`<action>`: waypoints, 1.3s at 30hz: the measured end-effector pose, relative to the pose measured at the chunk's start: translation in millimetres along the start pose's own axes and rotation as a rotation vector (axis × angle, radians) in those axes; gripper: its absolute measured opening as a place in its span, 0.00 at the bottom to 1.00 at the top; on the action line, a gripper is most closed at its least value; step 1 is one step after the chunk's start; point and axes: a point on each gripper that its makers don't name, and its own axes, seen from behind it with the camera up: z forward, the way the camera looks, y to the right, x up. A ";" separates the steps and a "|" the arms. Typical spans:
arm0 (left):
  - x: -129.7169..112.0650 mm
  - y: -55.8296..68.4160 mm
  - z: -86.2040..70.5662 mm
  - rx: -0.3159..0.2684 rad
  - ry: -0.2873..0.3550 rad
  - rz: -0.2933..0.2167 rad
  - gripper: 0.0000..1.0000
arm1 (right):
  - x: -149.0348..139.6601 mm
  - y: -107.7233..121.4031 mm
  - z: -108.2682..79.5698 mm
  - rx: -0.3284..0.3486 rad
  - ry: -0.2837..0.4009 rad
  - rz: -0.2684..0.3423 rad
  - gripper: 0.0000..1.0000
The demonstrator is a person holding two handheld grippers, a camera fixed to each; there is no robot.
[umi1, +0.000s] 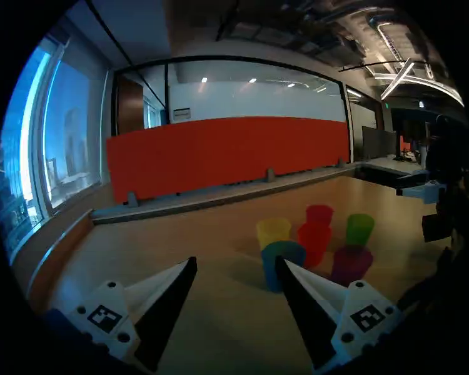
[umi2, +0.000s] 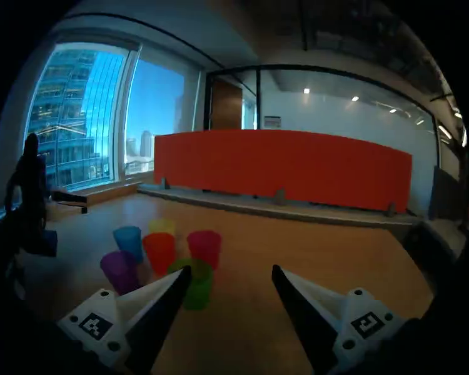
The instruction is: Pour water
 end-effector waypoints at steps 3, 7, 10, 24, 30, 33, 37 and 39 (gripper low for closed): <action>5.3 -1.2 -2.2 0.025 0.027 0.007 0.93 | 14.1 10.9 -1.8 -0.050 0.054 0.018 0.99; 13.3 -3.6 -6.1 0.059 0.069 0.009 0.93 | 28.9 25.1 -4.7 -0.114 0.116 0.036 0.99; 22.2 -7.2 -10.3 0.092 0.108 0.006 0.93 | 37.7 36.3 -7.1 -0.165 0.158 0.046 0.99; 44.6 -16.9 -26.6 0.172 0.217 -0.063 0.92 | 57.0 69.2 -24.1 -0.351 0.288 0.093 0.99; 43.2 -19.5 -27.0 0.181 0.221 -0.087 0.92 | 52.2 75.3 -28.0 -0.383 0.284 0.112 0.99; 44.3 -21.2 -27.5 0.188 0.227 -0.083 0.92 | 50.7 76.8 -29.6 -0.387 0.286 0.126 0.99; 48.1 -21.4 -27.4 0.198 0.234 -0.064 0.93 | 47.8 75.2 -29.7 -0.384 0.277 0.133 0.99; 50.1 -21.4 -27.1 0.204 0.238 -0.052 0.93 | 46.7 73.0 -29.2 -0.379 0.272 0.132 0.99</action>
